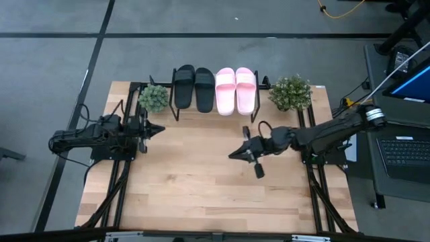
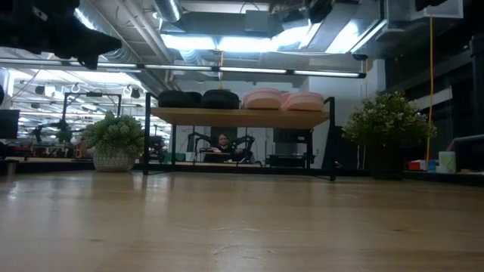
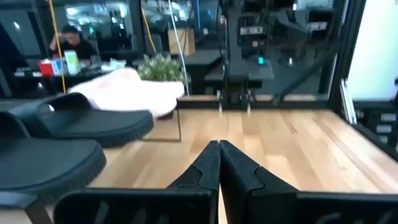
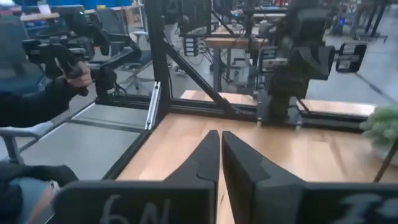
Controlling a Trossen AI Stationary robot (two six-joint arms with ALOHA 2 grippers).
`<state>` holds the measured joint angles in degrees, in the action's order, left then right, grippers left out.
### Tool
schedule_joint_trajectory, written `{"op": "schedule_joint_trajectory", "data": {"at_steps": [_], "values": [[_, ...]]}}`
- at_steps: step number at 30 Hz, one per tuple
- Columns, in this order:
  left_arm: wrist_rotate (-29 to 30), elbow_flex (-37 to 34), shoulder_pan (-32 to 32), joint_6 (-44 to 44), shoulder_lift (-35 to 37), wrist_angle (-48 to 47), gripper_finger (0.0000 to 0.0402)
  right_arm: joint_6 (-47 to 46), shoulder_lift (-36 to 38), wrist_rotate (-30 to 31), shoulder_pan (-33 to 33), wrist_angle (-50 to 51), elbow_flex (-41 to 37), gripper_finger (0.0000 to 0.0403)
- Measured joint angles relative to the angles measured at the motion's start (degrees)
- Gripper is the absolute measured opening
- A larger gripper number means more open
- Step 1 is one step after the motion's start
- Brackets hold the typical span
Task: Pick and place slides into the shelf
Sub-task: Return to Home Position
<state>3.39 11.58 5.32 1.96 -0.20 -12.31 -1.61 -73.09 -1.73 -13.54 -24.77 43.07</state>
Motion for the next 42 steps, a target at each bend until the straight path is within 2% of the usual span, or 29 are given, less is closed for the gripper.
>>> {"op": "schedule_joint_trajectory", "data": {"at_steps": [4, 8, 12, 18, 21, 29, 42], "values": [[-0.06, -3.97, 0.02, -1.68, 0.02, 3.15, 0.0000, 2.39, 5.54, 0.06, 0.16, 6.17, 0.00, 0.0021], [-0.14, -7.42, 0.01, -1.84, 0.06, 12.04, 0.0000, 4.17, 10.63, 1.05, 0.27, 11.07, 0.00, 0.0021], [-2.85, -10.67, 0.00, -1.97, 0.08, 16.74, 0.0000, 5.31, 14.41, 2.74, 0.27, 14.65, 0.00, 0.0021], [-5.69, -11.11, -0.22, -3.41, 0.06, 15.71, 0.0000, 8.39, 19.56, 3.56, 0.31, 19.60, -1.44, 0.0021], [-7.82, -11.11, -0.72, -3.39, 0.06, 15.66, 0.0000, 8.57, 23.57, 3.60, 0.42, 19.57, -4.38, 0.0021], [-7.38, -11.11, -1.42, -6.20, 0.06, 13.63, 0.0000, 7.69, 37.21, 3.61, 0.42, 12.53, -17.66, 0.0021], [-7.27, -11.11, -1.40, -5.94, 0.06, 13.57, 0.0000, 8.11, 59.29, 5.11, 1.38, 13.87, -33.71, 0.0021]]}}
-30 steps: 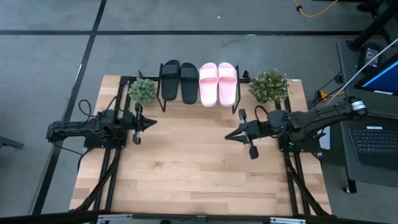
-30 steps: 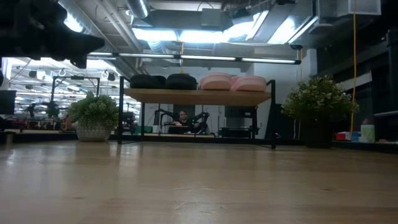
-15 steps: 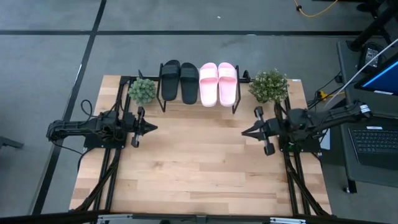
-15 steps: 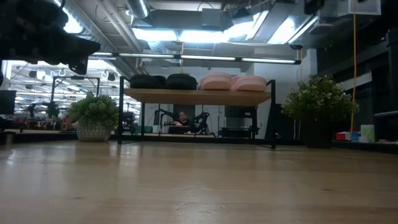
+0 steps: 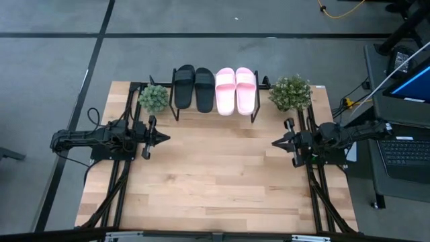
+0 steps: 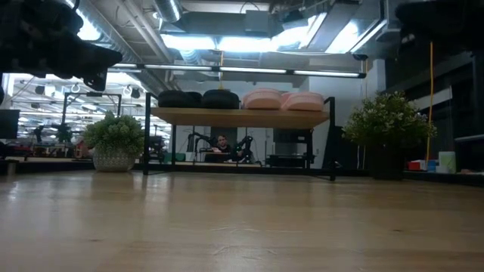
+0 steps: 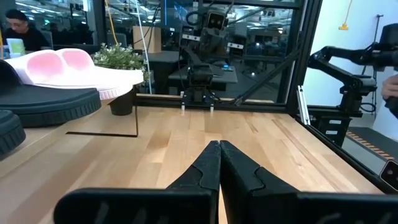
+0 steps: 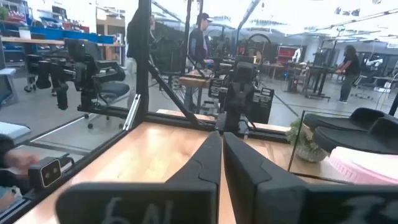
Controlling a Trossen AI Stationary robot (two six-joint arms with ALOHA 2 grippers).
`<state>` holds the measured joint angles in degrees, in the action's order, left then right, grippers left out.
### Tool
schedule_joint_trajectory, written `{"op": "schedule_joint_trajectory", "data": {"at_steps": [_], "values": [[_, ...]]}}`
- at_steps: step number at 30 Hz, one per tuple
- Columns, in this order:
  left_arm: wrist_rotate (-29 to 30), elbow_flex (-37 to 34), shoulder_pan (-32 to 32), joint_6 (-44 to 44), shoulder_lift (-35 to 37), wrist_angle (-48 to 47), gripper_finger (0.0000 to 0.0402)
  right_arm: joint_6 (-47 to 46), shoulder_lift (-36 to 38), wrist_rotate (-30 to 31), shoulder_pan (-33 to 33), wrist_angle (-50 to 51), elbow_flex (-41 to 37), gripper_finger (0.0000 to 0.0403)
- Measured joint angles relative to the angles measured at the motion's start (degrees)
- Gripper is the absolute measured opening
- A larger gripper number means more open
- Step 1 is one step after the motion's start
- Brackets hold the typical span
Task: Pick and place slides into the shelf
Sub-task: Return to Home Position
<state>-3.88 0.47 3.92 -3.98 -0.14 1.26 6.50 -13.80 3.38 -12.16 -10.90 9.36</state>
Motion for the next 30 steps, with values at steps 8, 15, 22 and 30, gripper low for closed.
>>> {"op": "schedule_joint_trajectory", "data": {"at_steps": [8, 15, 22, 30], "values": [[0.00, 0.00, 0.00, 0.01, 0.00, -0.02, 0.0000, -1.58, 3.25, 0.03, 0.00, -2.50, -6.69, 0.0021], [0.04, 0.00, 0.01, 0.01, 0.00, -0.04, 0.0000, -1.74, 3.10, 0.15, 0.00, -4.92, -8.98, 0.0021], [0.02, 0.00, 0.01, 0.01, 0.00, -0.04, 0.0000, -4.80, 3.08, -0.37, 0.00, -5.18, -8.98, 0.0021], [0.02, 0.00, 0.02, 0.01, 0.00, -0.04, 0.0000, -6.41, 3.08, -1.99, -0.04, -5.07, -8.96, 0.0021]]}}
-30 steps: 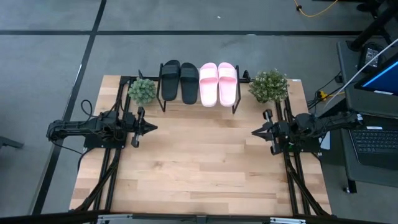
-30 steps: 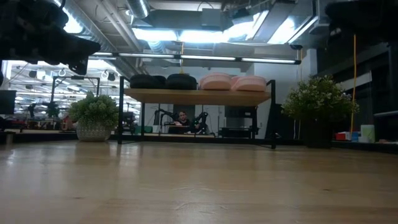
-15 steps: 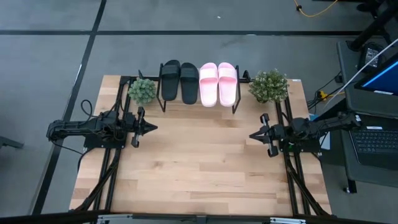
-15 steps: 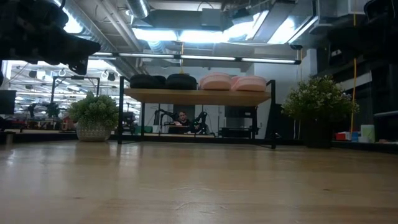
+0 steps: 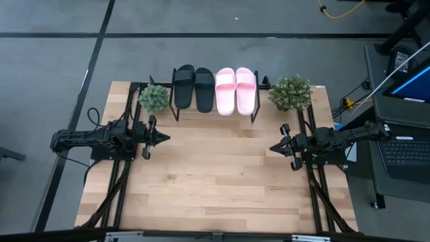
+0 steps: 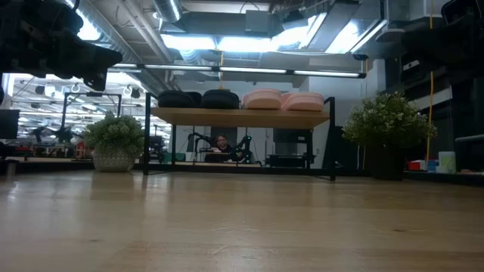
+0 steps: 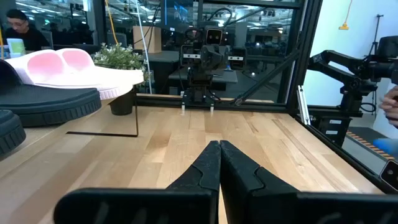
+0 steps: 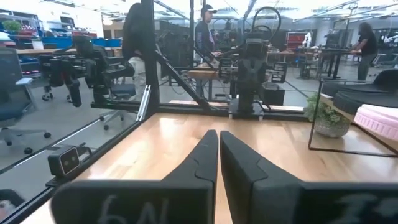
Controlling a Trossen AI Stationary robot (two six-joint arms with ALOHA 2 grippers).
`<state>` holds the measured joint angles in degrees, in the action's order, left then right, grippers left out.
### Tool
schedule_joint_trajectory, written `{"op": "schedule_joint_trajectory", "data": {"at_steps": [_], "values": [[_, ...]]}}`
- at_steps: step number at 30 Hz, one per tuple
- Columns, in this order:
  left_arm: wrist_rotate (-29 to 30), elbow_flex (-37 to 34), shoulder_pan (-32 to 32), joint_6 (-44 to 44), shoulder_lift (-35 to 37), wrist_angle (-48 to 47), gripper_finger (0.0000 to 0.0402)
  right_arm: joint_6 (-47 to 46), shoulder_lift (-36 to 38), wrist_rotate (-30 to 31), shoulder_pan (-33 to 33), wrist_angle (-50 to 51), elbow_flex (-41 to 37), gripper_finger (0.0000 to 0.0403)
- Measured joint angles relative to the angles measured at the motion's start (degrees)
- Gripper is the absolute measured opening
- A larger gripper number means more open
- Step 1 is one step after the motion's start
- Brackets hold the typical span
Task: Pick and place slides into the shelf
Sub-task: Return to Home Position
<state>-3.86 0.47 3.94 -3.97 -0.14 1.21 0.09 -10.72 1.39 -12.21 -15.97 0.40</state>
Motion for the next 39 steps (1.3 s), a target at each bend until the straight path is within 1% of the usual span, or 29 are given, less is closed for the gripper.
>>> {"op": "schedule_joint_trajectory", "data": {"at_steps": [5, 7, 12, 24, 27, 31, 35, 39], "values": [[0.00, 0.00, 0.00, 0.00, 0.00, 0.00, 0.0000, -4.16, -0.04, 0.00, 0.00, 0.88, 0.00, 0.0021], [0.00, 0.00, -0.02, 0.00, 0.00, 0.00, 0.0000, -4.27, -0.04, 0.00, 0.00, 0.72, 0.00, 0.0021], [0.00, 0.00, -0.01, 0.00, 0.00, 0.00, 0.0000, 1.68, -0.02, 0.04, 0.02, -0.45, 0.02, 0.0021], [-0.02, 0.00, 0.00, 0.00, 0.00, 0.00, 0.0000, 4.31, 0.00, 0.00, -0.20, -0.36, 0.02, 0.0021], [-0.02, 0.00, -0.02, 0.00, 0.00, 0.00, 0.0000, 4.81, 1.52, -0.97, -0.24, 1.04, 0.04, 0.0021], [-0.02, 0.00, 0.00, 0.00, 0.00, 0.00, 0.0000, 5.03, 5.68, -2.85, 0.26, 5.85, 0.07, 0.0021], [-0.02, 0.00, -0.01, 0.00, 0.00, 0.00, 0.0000, 4.80, 10.07, -3.07, 1.46, 8.76, 0.07, 0.0021], [-0.02, 0.00, 0.00, 0.00, 0.00, 0.00, 0.0000, 3.10, 10.55, -3.17, 3.47, 12.48, 0.05, 0.0021]]}}
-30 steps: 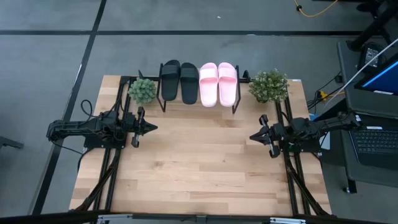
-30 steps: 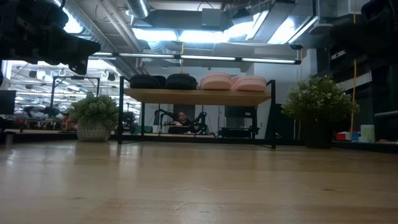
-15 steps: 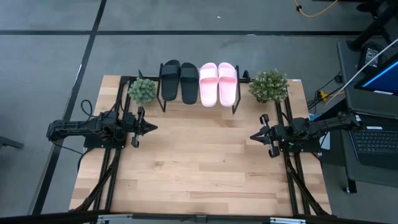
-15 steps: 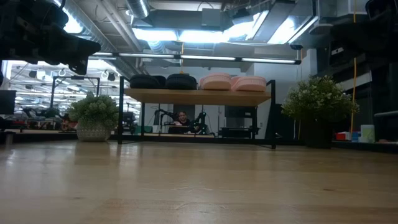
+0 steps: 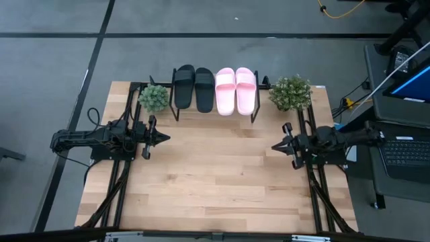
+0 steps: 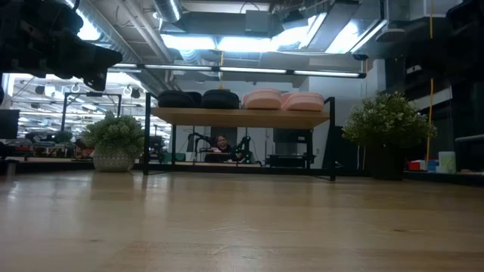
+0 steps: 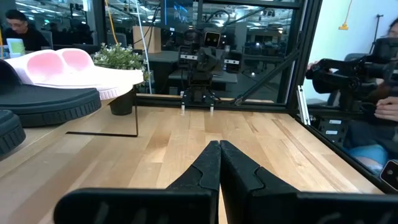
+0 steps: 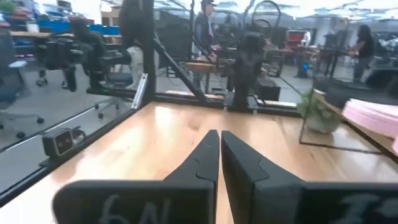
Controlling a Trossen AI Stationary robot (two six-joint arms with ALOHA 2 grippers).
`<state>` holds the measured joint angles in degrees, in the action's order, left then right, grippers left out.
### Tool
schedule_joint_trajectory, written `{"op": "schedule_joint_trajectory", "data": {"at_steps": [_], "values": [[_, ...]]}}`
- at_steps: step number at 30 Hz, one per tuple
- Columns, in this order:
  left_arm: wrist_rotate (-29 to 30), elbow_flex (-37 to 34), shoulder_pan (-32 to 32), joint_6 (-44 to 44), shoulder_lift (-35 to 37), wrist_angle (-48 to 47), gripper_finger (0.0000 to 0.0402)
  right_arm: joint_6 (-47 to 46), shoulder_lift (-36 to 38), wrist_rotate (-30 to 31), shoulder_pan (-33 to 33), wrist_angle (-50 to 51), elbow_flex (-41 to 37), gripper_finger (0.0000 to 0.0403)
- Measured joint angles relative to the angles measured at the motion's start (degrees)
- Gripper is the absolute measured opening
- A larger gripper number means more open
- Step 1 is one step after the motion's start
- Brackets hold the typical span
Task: Pick and place slides into the shelf
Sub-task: Return to Home Position
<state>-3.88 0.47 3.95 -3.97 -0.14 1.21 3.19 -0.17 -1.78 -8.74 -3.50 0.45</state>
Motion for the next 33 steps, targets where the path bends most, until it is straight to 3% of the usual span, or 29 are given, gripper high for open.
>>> {"op": "schedule_joint_trajectory", "data": {"at_steps": [14, 33], "values": [[0.00, 0.00, -0.02, 0.00, 0.00, 0.02, 0.0000, -4.05, 0.07, 0.20, 6.65, 2.47, 0.00, 0.0021], [0.00, 0.00, -0.01, 0.00, -0.01, 0.04, 0.0000, -4.36, 0.05, 0.22, 6.72, 2.48, -0.01, 0.0021]]}}
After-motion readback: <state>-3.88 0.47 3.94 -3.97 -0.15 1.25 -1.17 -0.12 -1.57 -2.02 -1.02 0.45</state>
